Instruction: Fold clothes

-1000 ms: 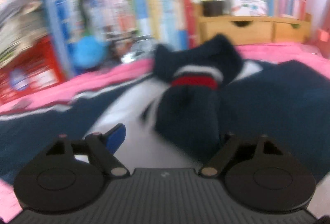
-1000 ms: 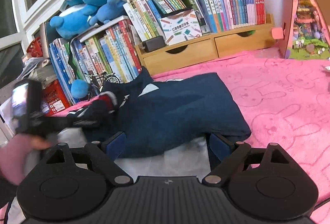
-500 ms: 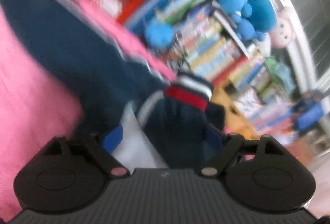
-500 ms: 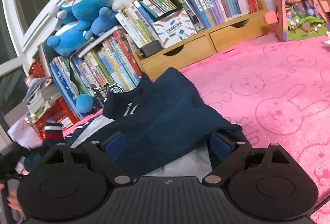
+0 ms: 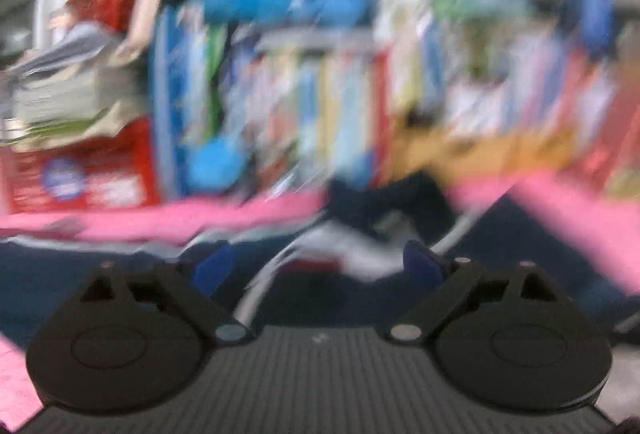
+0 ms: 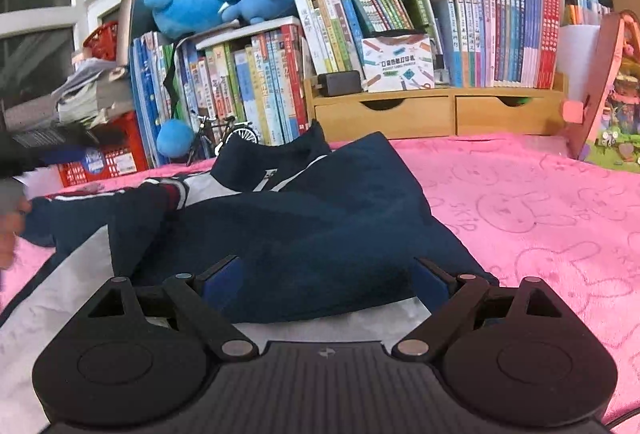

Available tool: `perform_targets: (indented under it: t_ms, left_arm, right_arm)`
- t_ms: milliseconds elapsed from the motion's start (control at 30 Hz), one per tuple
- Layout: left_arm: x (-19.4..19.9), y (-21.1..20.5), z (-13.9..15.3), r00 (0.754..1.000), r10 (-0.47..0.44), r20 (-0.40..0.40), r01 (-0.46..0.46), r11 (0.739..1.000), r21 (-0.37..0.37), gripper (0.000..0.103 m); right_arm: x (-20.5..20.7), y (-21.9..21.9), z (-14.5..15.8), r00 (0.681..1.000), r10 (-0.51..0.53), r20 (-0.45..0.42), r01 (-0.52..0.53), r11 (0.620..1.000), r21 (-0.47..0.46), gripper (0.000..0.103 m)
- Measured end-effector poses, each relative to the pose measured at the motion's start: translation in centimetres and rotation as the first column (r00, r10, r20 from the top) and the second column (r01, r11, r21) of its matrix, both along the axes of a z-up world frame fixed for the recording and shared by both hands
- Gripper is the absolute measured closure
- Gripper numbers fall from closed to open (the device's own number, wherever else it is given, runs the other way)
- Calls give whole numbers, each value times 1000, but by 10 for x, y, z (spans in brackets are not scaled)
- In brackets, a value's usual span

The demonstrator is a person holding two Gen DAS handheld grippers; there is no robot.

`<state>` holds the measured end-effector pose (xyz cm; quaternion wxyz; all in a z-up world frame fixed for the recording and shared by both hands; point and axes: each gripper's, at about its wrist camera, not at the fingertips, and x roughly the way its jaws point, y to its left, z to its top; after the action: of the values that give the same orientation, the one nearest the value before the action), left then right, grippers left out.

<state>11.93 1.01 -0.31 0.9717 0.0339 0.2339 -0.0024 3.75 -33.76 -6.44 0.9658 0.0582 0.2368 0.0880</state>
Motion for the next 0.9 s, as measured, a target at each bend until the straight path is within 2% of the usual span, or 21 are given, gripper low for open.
perform_targets:
  t_ms: [100, 200, 267, 367, 433, 500, 533, 567, 633, 667, 700, 733, 767, 833, 900]
  left_arm:
    - [-2, 18, -24, 993, 63, -104, -63, 998, 9, 16]
    - [-23, 43, -33, 987, 87, -138, -94, 995, -42, 16]
    - [-41, 59, -32, 987, 97, -128, -111, 988, -107, 17]
    - [-63, 82, -21, 989, 105, -100, -124, 971, -205, 17]
    - [-76, 100, -12, 993, 87, -81, -107, 948, -299, 17]
    - [-86, 118, -3, 997, 43, -65, -65, 914, -401, 15]
    - [-89, 125, 1, 998, 23, -59, -47, 894, -446, 15]
    - [-90, 129, 4, 998, 6, -55, -32, 876, -482, 15]
    - [-92, 135, 6, 999, -34, -34, 10, 844, -536, 13]
    - [-91, 137, 5, 999, -46, -29, 22, 829, -559, 12]
    - [-88, 140, 4, 998, -51, -30, 24, 813, -582, 12]
    - [-85, 143, 2, 998, -57, -32, 26, 797, -604, 12]
    - [-83, 146, 1, 998, -58, -34, 24, 783, -622, 12]
    - [-81, 150, 0, 999, -37, -39, 4, 775, -632, 12]
    - [-82, 153, -2, 999, -26, -39, -5, 776, -631, 12]
  right_arm:
    - [1, 1, 0, 1000, -1, -8, 1, 1000, 0, 13]
    - [13, 3, 7, 998, 65, -28, -62, 994, 87, 13]
    - [33, 16, 14, 987, 152, -60, -140, 976, 168, 13]
    - [75, 56, 17, 945, 304, -124, -264, 929, 261, 13]
    - [98, 92, 13, 910, 379, -167, -329, 906, 266, 13]
    - [114, 126, 6, 880, 426, -208, -380, 896, 230, 15]
    - [119, 141, 2, 869, 437, -230, -398, 895, 200, 22]
    - [121, 152, -2, 860, 444, -250, -416, 895, 161, 45]
    - [113, 172, -3, 863, 439, -250, -442, 896, 48, 62]
    - [101, 181, 0, 866, 448, -221, -464, 886, -20, 75]
    - [88, 189, 2, 865, 466, -186, -488, 868, -92, 79]
    - [73, 198, 5, 862, 486, -143, -506, 844, -179, 81]
    - [53, 209, 5, 845, 527, -88, -526, 794, -303, 81]
    - [10, 232, 0, 773, 635, 8, -519, 639, -567, 81]
    - [-27, 246, -14, 661, 750, 21, -490, 453, -745, 78]
